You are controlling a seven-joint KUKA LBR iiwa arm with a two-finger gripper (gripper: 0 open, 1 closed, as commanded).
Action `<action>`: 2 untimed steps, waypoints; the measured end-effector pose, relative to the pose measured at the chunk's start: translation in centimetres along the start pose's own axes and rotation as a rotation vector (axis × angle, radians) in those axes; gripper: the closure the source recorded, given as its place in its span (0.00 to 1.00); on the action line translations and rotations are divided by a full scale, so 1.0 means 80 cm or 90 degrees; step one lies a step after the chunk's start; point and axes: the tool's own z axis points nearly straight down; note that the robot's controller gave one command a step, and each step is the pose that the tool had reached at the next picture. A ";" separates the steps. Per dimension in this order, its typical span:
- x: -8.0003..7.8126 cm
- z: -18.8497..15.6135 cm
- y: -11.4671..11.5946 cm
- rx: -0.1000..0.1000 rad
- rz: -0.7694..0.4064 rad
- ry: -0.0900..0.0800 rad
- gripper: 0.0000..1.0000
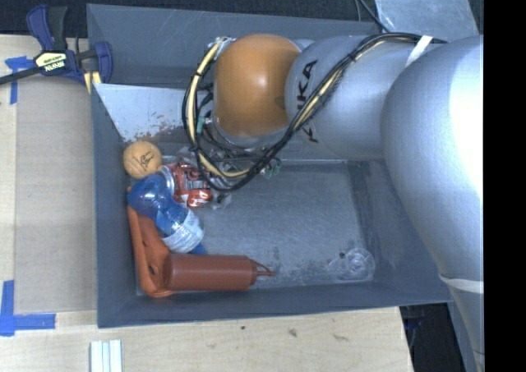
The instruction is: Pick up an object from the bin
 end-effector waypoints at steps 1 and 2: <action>0.000 -0.011 0.000 0.000 0.000 0.000 1.00; 0.001 -0.031 0.001 -0.002 0.001 0.004 1.00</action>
Offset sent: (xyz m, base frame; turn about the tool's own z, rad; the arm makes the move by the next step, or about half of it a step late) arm -0.0001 -0.0001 0.0973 0.0000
